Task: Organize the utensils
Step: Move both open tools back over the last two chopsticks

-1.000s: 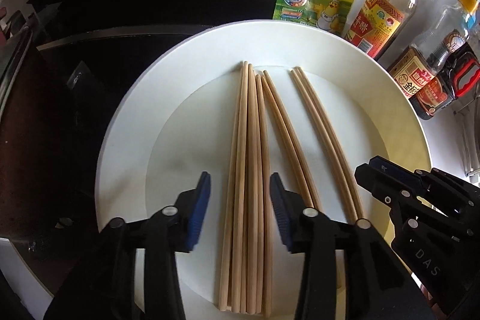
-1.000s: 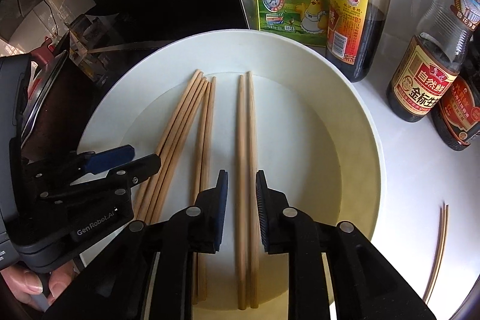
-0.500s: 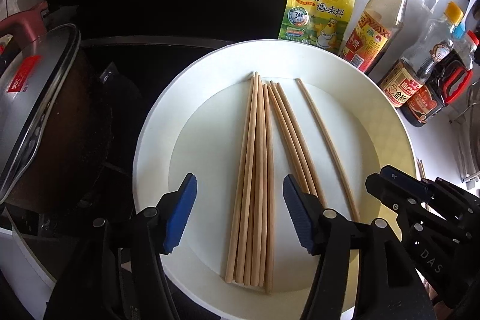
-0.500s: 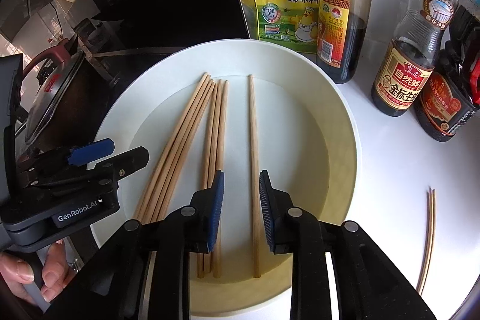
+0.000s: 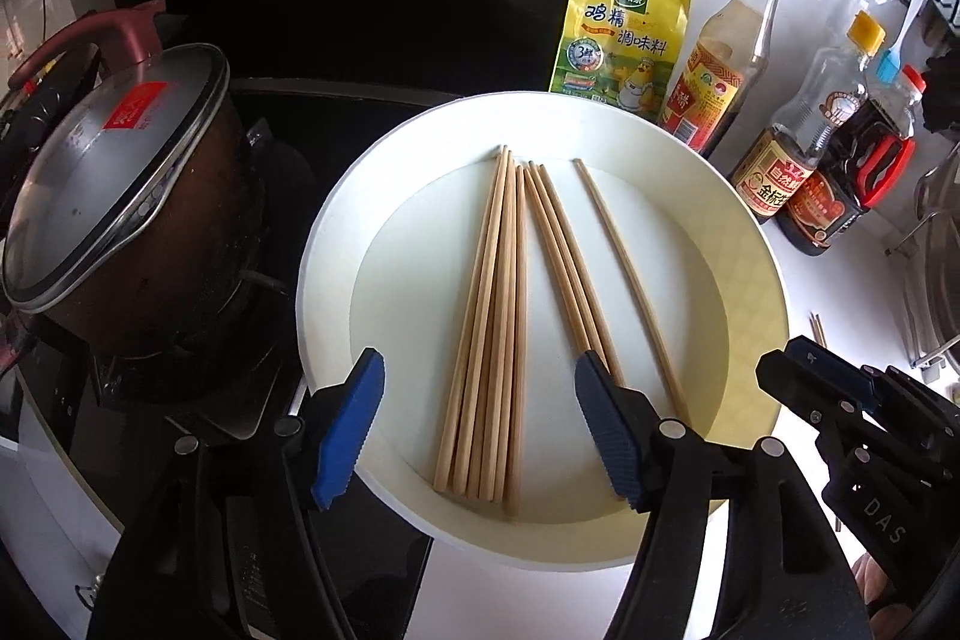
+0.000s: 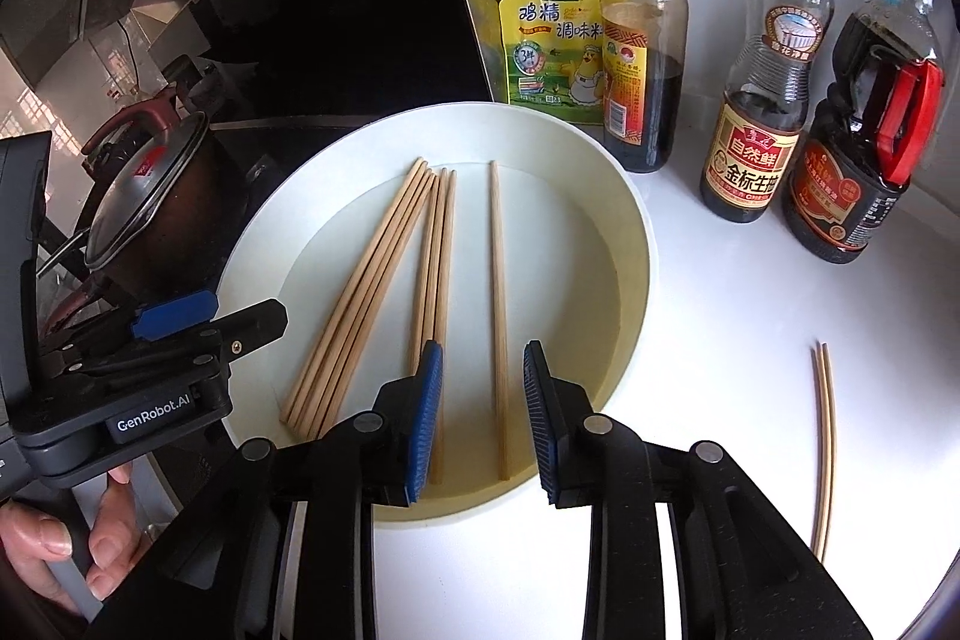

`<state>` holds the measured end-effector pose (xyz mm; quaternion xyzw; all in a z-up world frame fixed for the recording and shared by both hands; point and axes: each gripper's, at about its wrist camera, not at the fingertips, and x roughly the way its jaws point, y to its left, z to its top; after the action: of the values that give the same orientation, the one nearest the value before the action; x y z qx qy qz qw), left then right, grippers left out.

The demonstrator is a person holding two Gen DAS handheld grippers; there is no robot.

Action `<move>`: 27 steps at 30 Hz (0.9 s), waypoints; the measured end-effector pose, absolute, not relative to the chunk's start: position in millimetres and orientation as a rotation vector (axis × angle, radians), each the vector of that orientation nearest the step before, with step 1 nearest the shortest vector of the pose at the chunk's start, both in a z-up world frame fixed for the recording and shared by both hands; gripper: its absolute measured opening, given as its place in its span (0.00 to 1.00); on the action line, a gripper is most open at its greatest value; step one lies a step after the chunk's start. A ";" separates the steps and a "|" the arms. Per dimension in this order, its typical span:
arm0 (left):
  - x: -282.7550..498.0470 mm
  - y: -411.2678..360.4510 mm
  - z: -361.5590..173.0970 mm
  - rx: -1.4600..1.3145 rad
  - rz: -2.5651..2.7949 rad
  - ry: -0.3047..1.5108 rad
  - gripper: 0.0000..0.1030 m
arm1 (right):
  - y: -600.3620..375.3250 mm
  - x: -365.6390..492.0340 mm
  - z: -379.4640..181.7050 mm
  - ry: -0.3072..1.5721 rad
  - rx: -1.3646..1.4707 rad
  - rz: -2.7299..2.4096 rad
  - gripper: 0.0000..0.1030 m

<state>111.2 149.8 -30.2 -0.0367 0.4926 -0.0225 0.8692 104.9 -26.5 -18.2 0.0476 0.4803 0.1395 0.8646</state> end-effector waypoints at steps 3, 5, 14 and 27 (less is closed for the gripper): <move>102.0 144.8 -27.3 -0.077 -0.041 1.024 0.65 | -34.2 95.5 -14.7 0.998 0.103 0.290 0.29; 96.0 140.7 -25.1 -0.079 -0.037 1.019 0.68 | -40.6 88.9 -12.5 0.993 0.105 0.290 0.30; 67.8 111.8 -16.3 -0.075 -0.043 0.996 0.73 | -78.4 56.1 -14.6 0.998 0.130 0.292 0.39; 35.2 39.9 -27.8 -0.041 -0.143 1.038 0.79 | -168.1 9.4 -33.3 1.019 0.177 0.194 0.44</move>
<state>35.2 39.9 -27.8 -0.0194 0.4956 -0.0681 0.8657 9.4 -168.1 -33.3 0.0843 0.4862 0.0925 0.8648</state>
